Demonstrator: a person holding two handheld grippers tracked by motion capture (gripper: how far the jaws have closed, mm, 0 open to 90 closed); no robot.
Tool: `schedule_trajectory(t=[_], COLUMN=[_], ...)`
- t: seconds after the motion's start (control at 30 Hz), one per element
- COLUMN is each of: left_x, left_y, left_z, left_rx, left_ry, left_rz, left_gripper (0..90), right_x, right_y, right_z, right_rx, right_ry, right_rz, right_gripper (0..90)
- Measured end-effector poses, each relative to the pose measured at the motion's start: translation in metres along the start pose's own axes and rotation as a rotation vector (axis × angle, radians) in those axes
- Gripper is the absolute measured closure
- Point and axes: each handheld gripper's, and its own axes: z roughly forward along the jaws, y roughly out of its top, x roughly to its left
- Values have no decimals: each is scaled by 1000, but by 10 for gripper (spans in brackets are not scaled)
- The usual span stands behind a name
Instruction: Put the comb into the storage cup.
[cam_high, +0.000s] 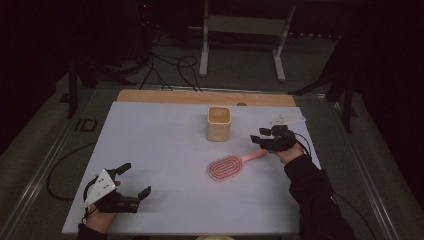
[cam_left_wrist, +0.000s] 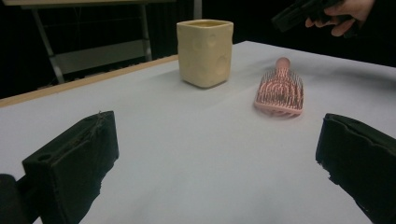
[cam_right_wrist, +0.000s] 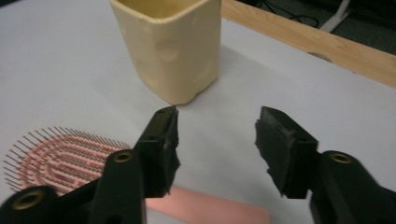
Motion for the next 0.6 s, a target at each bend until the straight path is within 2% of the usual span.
schedule_trajectory(t=[0.13, 0.43, 0.6], left_x=[0, 0, 0], left_y=[0, 0, 0], left_z=[0, 1, 1], left_rx=[0, 1, 2], left_ry=[0, -1, -1], left_rz=[2, -4, -8], left_gripper=[1, 1, 1], right_x=[-2, -3, -3], right_y=[0, 1, 1], right_z=[4, 11, 18], right_rx=[25, 76, 126], right_ry=[-20, -42, -55], right_rz=[-2, -12, -27], right_gripper=[603, 721, 804])
